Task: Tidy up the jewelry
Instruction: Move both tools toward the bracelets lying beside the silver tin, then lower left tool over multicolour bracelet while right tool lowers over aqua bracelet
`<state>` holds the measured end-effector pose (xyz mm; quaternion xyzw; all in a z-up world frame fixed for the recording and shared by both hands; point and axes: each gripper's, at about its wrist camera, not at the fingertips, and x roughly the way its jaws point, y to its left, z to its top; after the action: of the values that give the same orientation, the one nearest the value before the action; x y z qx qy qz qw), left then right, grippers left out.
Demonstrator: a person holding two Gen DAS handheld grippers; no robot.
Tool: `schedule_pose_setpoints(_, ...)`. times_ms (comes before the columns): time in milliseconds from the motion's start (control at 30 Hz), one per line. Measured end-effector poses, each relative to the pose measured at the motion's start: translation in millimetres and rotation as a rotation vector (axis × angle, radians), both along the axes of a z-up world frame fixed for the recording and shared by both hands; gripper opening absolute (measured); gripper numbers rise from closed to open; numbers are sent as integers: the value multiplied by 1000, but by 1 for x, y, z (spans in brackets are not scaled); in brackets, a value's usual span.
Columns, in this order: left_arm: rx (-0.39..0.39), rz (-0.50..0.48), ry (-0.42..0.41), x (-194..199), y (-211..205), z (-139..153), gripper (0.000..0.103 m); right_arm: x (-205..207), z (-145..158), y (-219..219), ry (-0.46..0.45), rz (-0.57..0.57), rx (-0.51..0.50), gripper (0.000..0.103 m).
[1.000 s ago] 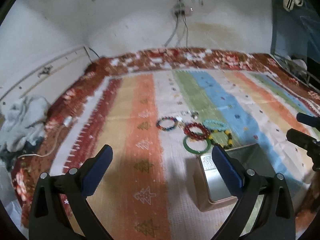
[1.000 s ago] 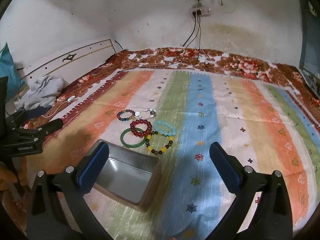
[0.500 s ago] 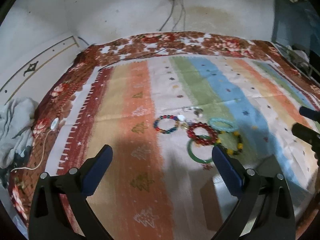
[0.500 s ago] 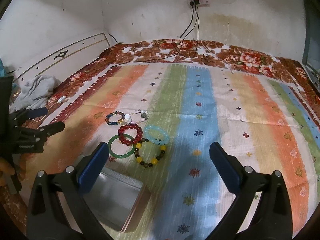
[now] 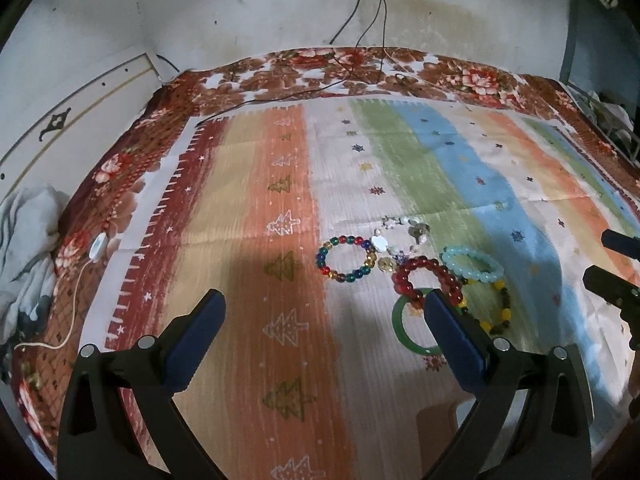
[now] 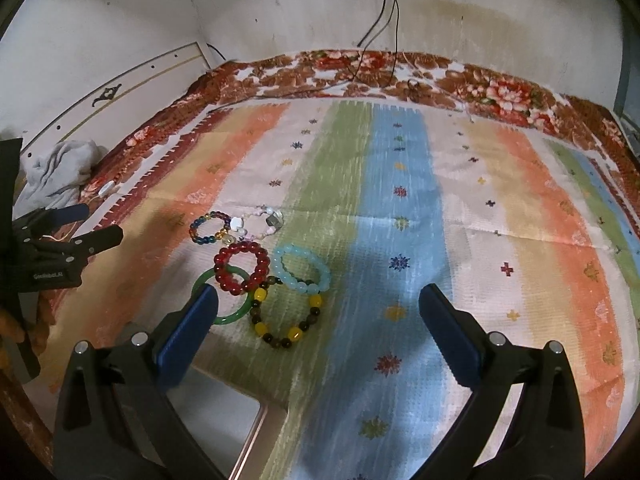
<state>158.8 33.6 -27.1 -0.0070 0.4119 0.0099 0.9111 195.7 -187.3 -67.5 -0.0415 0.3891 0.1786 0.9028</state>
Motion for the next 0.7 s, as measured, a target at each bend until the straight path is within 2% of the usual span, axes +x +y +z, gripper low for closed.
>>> schedule_pose_setpoints(267,20,16,81,34,4,-20,97,32,-21,1,105,-29,-19,99)
schedule_pose_setpoints(467,18,6,106,49,5,-30,97,52,-33,6,165,-24,-12,99)
schedule_pose_setpoints(700,-22,14,169,71,13,-50,96,79,-53,11,271,-29,11,99)
